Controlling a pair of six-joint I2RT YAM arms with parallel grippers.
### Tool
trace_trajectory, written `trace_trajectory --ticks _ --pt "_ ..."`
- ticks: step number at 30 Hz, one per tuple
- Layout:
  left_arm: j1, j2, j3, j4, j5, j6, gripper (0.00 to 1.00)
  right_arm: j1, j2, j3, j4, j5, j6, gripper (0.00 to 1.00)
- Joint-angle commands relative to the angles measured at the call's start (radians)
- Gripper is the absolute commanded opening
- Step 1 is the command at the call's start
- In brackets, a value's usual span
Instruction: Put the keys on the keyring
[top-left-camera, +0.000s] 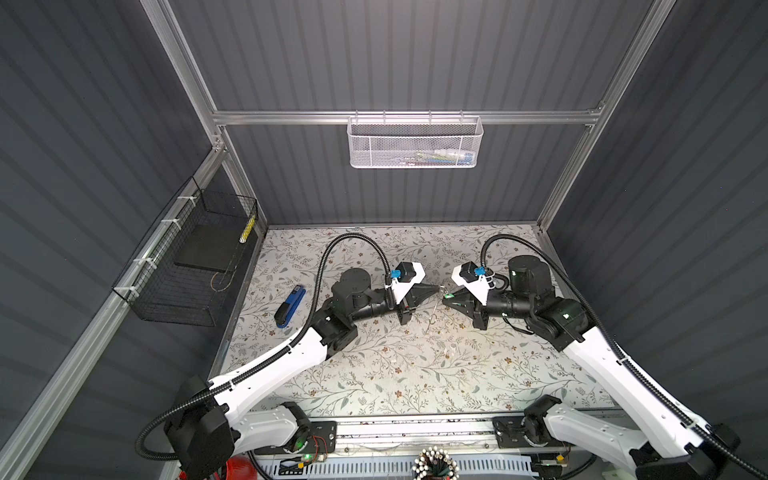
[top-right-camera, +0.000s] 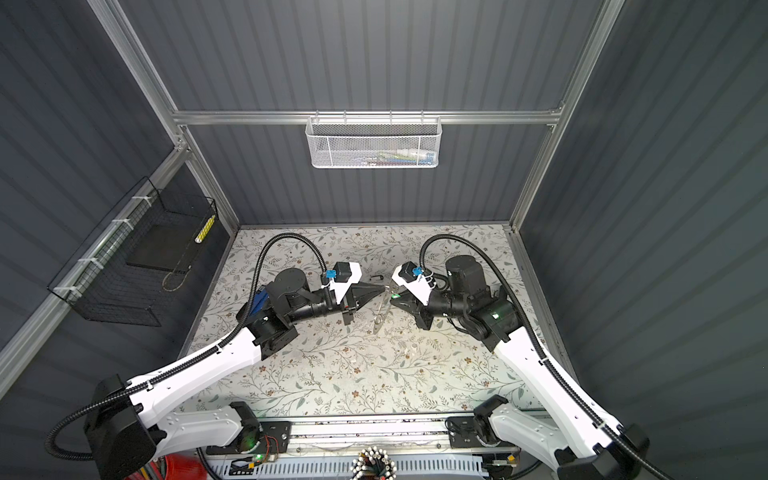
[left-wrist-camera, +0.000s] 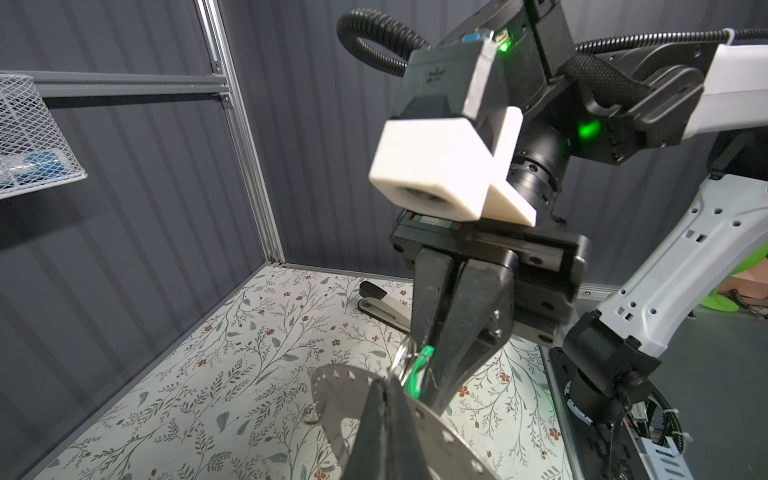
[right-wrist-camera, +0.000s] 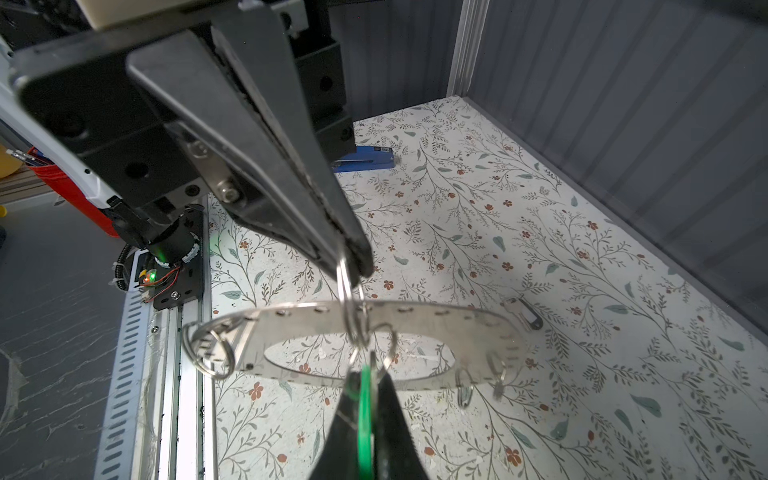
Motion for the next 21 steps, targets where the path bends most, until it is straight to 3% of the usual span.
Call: trace_trajectory --ticks 1,20,21 --pt "0.005 0.0 0.016 0.061 -0.003 -0.008 0.0 0.002 0.021 0.034 -0.037 0.009 0.011 0.0" --pt "0.003 0.0 -0.005 0.07 -0.088 -0.015 0.0 0.078 0.081 0.106 -0.134 0.191 -0.002 0.0" --pt "0.004 -0.001 -0.005 0.069 -0.087 -0.016 0.0 0.081 0.078 0.102 -0.131 0.184 -0.003 0.04"
